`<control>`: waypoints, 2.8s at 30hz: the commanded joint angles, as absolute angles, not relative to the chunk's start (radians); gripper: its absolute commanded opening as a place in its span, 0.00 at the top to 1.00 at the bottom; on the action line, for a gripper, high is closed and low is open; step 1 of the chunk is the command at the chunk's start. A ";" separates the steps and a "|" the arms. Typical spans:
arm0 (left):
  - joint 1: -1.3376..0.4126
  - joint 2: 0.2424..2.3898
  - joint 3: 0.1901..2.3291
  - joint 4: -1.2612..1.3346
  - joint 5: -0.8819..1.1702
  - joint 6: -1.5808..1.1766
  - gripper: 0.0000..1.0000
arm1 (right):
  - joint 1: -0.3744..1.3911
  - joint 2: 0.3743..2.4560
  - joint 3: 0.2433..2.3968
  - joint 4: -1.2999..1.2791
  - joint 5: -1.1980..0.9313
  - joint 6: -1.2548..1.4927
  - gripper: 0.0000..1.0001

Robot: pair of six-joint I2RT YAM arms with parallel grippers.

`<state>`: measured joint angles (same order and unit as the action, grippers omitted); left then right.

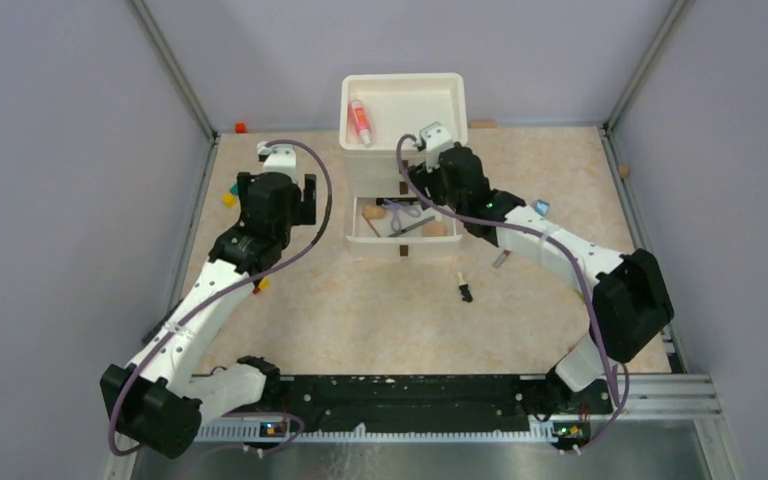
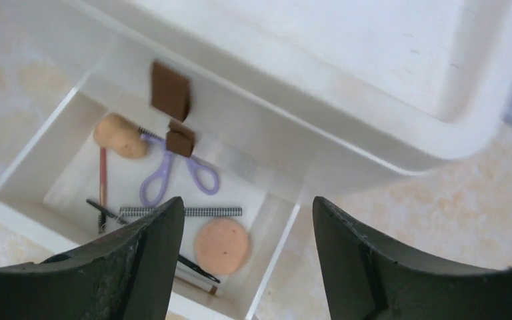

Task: Organize the makeup
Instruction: Place the makeup in the drawer, then pick up the makeup brush from the center of the board.

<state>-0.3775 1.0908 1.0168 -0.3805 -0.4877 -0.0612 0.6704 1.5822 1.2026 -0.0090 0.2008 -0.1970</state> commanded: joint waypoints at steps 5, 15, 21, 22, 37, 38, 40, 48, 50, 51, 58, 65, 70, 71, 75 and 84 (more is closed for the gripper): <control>-0.372 1.066 1.012 -0.331 -0.470 -0.073 0.01 | 0.548 1.490 1.279 -0.453 0.538 0.474 0.18; -0.373 1.074 1.002 -0.317 -0.459 -0.074 0.01 | 0.197 1.289 1.059 -0.650 0.491 0.753 0.10; -0.372 1.093 1.003 -0.307 -0.425 -0.088 0.01 | 0.137 1.264 1.064 -0.902 0.683 0.954 0.01; -0.373 1.097 1.004 -0.305 -0.408 -0.092 0.01 | 0.120 1.252 1.047 -0.913 0.681 0.971 0.01; -0.375 1.149 1.072 -0.326 -0.215 -0.108 0.01 | -0.313 1.039 0.700 -0.844 0.350 0.955 0.04; -0.375 1.155 1.077 -0.327 -0.203 -0.109 0.01 | -0.316 1.035 0.695 -0.850 0.347 0.959 0.04; -0.376 1.167 1.086 -0.331 -0.183 -0.113 0.01 | -0.321 1.026 0.682 -0.855 0.340 0.965 0.05; -0.376 1.189 1.095 -0.333 -0.159 -0.117 0.01 | -0.327 1.025 0.622 -0.849 0.326 0.991 0.08; -0.376 1.193 1.095 -0.331 -0.155 -0.119 0.01 | -0.327 1.050 0.620 -0.844 0.322 0.998 0.08; -0.376 1.197 1.095 -0.330 -0.150 -0.119 0.01 | -0.328 1.065 0.622 -0.842 0.320 1.001 0.08; -0.378 1.202 1.090 -0.326 -0.143 -0.127 0.01 | -0.334 1.194 0.608 -0.761 0.311 0.992 0.11; -0.378 1.203 1.079 -0.320 -0.152 -0.122 0.01 | -0.337 1.271 0.575 -0.694 0.301 0.971 0.14; -0.378 1.212 1.079 -0.315 -0.149 -0.126 0.01 | -0.340 1.306 0.560 -0.649 0.271 0.951 0.21; -0.379 1.214 1.080 -0.314 -0.149 -0.127 0.01 | -0.341 1.311 0.559 -0.643 0.266 0.949 0.24; -0.378 1.216 1.078 -0.313 -0.151 -0.126 0.01 | -0.340 1.327 0.555 -0.619 0.244 0.927 0.33; -0.378 1.208 1.058 -0.300 -0.183 -0.110 0.01 | -0.340 1.295 0.532 -0.556 0.169 0.871 0.68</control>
